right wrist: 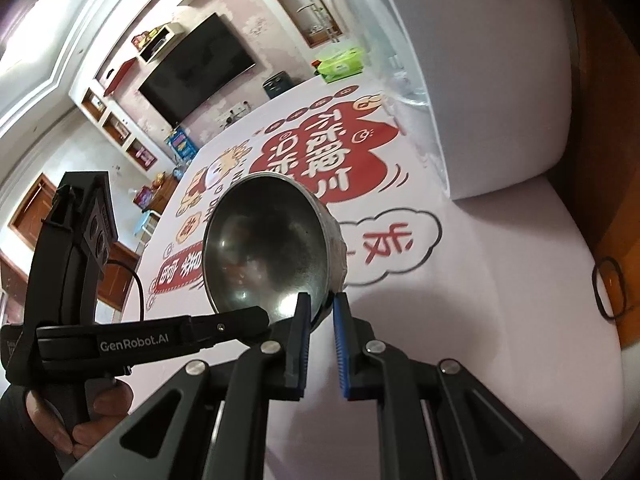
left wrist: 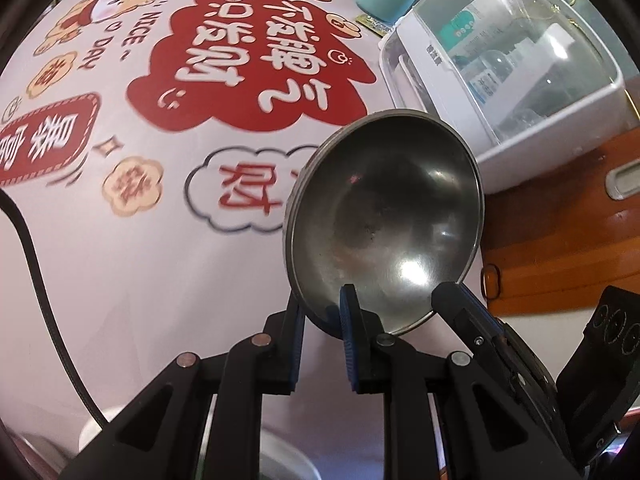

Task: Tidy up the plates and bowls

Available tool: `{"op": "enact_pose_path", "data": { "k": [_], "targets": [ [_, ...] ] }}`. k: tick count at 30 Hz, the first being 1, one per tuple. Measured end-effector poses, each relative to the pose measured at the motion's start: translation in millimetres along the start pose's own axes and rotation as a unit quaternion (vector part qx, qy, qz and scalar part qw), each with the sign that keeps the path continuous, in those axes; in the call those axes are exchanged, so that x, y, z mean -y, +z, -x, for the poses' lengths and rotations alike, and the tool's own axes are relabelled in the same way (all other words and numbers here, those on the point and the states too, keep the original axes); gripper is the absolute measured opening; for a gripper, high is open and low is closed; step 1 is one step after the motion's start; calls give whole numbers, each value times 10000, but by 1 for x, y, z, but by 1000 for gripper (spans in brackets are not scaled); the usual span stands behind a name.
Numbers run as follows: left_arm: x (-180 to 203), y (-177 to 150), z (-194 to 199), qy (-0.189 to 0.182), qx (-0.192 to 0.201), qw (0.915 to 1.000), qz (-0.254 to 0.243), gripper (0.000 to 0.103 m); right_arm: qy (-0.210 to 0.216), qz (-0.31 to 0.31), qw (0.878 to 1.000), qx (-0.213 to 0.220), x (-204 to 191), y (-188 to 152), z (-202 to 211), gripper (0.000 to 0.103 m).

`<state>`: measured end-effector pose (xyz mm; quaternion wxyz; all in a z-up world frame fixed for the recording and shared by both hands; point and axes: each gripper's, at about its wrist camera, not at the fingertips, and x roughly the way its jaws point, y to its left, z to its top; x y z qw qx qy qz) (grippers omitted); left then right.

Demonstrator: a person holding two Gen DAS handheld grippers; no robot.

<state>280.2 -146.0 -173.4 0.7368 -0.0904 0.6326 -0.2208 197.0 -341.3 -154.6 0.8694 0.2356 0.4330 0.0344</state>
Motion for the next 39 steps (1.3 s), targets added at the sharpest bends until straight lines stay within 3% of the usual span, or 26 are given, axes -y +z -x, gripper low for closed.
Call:
{"op": "enact_pose_path", "data": {
  "k": [18, 39],
  "targets": [
    [-43, -90, 71, -11, 488, 9976, 501, 16, 347, 1149, 9923, -299, -71, -46, 32, 11],
    [-133, -192, 142, 24, 665, 9893, 1297, 17, 759, 2652, 9568, -921, -184, -120, 33, 10]
  ]
}}
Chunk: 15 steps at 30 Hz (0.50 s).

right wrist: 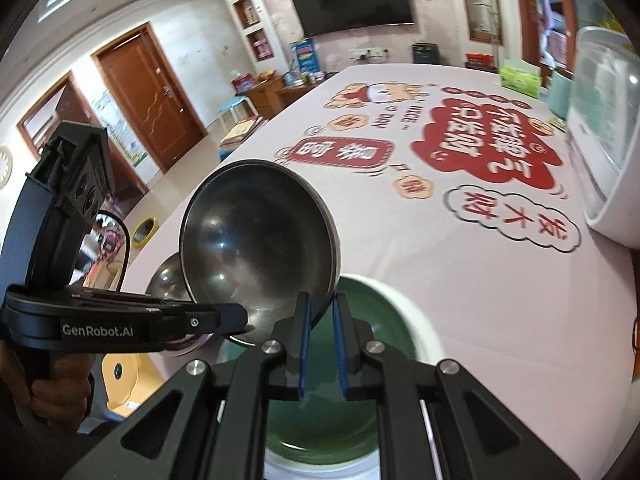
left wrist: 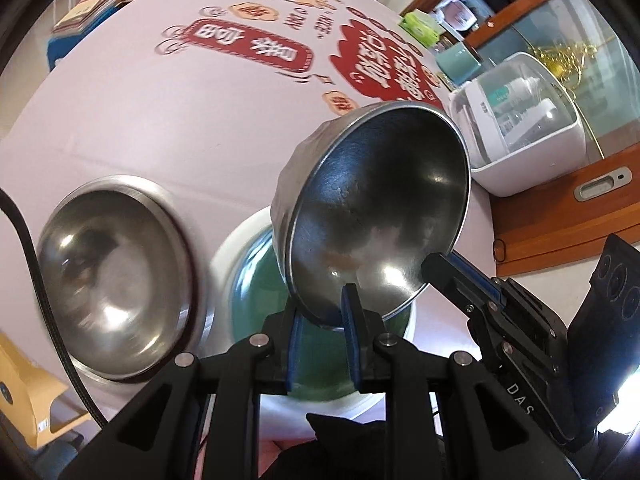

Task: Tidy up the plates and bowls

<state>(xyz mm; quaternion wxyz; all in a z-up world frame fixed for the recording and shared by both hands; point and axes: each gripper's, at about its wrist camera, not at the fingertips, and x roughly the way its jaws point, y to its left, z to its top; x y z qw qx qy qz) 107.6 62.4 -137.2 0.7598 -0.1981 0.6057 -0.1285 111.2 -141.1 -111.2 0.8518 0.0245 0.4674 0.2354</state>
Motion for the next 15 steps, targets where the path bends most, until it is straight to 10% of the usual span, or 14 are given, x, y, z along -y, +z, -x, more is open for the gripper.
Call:
{"op": "enact_pose_path", "data": {
  "k": [15],
  "targets": [
    [-70, -28, 36, 43, -271, 9994, 221, 17, 22, 237, 9994, -270, -75, -12, -19, 12]
  ]
}}
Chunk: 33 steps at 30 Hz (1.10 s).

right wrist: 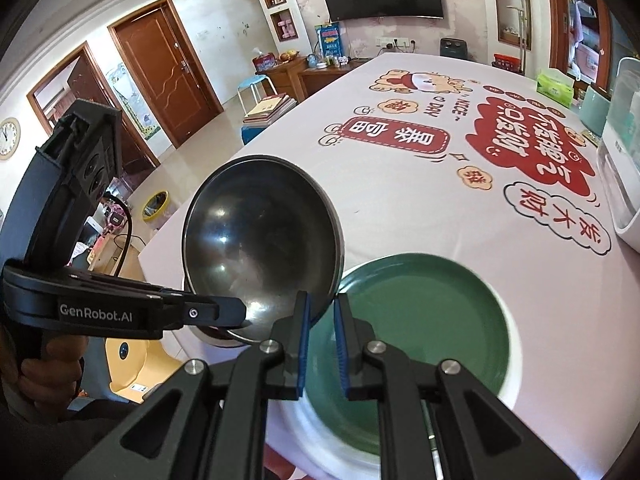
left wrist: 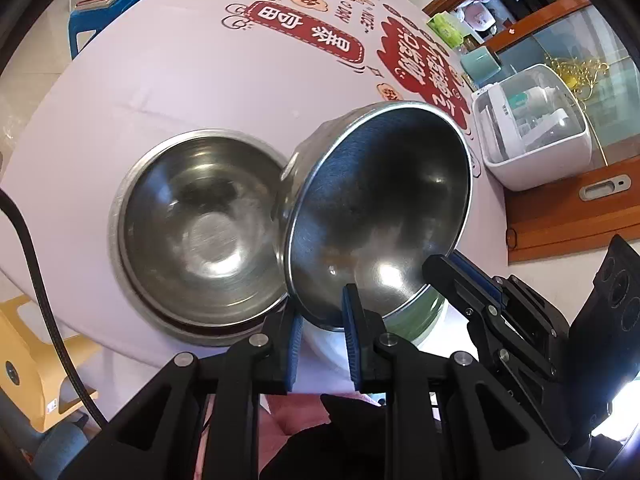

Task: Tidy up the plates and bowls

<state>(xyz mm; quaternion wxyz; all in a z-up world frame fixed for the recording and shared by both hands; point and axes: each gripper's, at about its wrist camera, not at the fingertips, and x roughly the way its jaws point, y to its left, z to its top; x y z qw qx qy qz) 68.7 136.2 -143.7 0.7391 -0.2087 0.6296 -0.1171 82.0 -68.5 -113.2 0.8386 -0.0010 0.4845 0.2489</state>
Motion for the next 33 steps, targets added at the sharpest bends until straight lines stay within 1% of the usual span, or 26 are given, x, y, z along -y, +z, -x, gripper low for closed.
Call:
{"op": "enact_pose_path", "data": {
  "k": [12, 16, 22, 30, 33],
  "targets": [
    [-44, -7, 11, 32, -323, 9994, -74, 18, -153, -231, 9996, -74, -46, -10, -17, 12],
    [-58, -8, 15, 59, -413, 9990, -183, 18, -220, -360, 9991, -55, -57, -14, -22, 13],
    [-70, -5, 17, 116, -544, 9975, -434, 19, -364, -558, 9978, -15, -71, -16, -29, 15],
    [-80, 0, 19, 81, -688, 9948, -743, 22, -566, -860, 9947, 52, -81, -21, -32, 15],
    [-78, 2, 20, 53, -691, 9937, -879, 23, -631, -972, 9932, 80, -82, -23, -32, 15]
  ]
}}
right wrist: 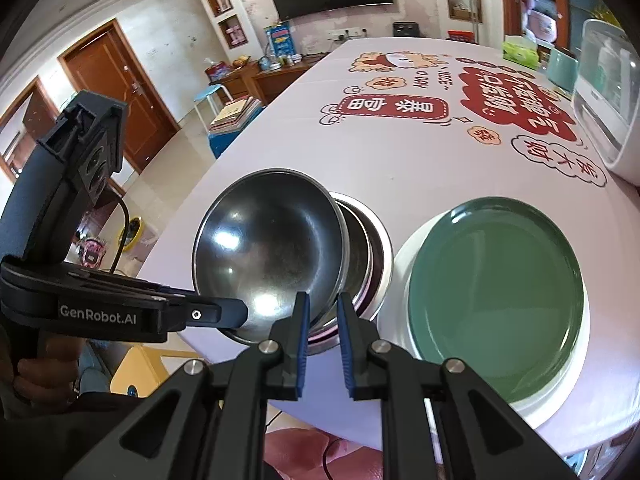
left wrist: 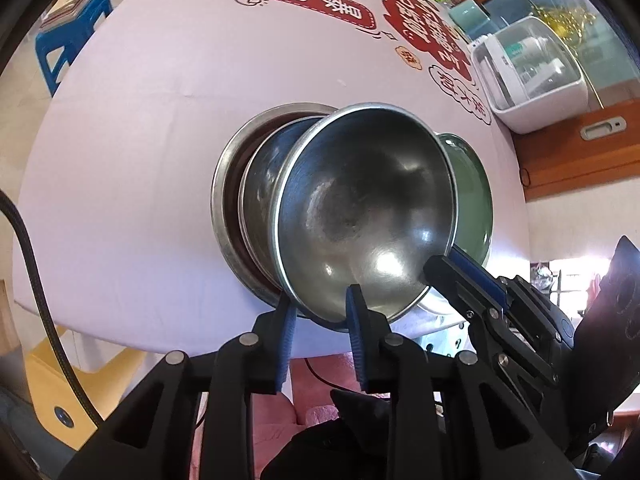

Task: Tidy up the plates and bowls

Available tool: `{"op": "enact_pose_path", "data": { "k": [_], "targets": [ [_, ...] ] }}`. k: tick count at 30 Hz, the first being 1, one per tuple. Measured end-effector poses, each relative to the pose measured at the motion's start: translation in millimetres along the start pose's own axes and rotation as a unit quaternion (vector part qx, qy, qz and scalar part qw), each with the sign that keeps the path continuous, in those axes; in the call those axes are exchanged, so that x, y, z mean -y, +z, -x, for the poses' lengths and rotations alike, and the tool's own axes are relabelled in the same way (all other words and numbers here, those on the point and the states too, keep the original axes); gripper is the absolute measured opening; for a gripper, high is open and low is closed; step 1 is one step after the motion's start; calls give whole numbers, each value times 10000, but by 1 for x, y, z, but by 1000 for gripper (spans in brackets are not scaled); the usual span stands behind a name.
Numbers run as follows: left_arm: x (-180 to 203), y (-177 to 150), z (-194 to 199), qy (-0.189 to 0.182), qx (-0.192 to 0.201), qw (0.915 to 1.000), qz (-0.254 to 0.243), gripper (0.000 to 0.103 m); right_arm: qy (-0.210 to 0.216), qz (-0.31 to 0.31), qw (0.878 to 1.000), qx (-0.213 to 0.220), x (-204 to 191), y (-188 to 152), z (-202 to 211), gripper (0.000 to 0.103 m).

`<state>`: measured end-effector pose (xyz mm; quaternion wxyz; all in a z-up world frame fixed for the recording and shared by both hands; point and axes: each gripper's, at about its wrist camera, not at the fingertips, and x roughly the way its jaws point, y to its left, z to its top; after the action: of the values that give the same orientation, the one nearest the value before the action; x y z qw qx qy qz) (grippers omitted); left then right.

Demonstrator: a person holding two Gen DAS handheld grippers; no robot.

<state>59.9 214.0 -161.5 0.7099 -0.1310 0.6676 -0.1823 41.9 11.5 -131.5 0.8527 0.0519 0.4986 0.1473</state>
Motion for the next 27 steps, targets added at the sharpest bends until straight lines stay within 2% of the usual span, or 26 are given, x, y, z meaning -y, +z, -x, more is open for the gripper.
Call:
{"op": "enact_pose_path", "data": {
  "k": [6, 20, 24, 27],
  "targets": [
    [3, 1, 4, -70, 58, 9996, -272, 30, -107, -189, 9998, 18, -1, -7, 2, 15],
    [7, -3, 10, -94, 67, 9978, -652, 32, -235, -1056, 9941, -11, 19, -18, 6, 17],
    [5, 0, 17, -90, 100, 9973, -727, 32, -60, -1457, 9893, -99, 29, -17, 7, 33],
    [7, 3, 22, -50, 170, 9968, -784, 32, 2, -1734, 9847, -161, 34, -16, 8, 37]
  ]
}}
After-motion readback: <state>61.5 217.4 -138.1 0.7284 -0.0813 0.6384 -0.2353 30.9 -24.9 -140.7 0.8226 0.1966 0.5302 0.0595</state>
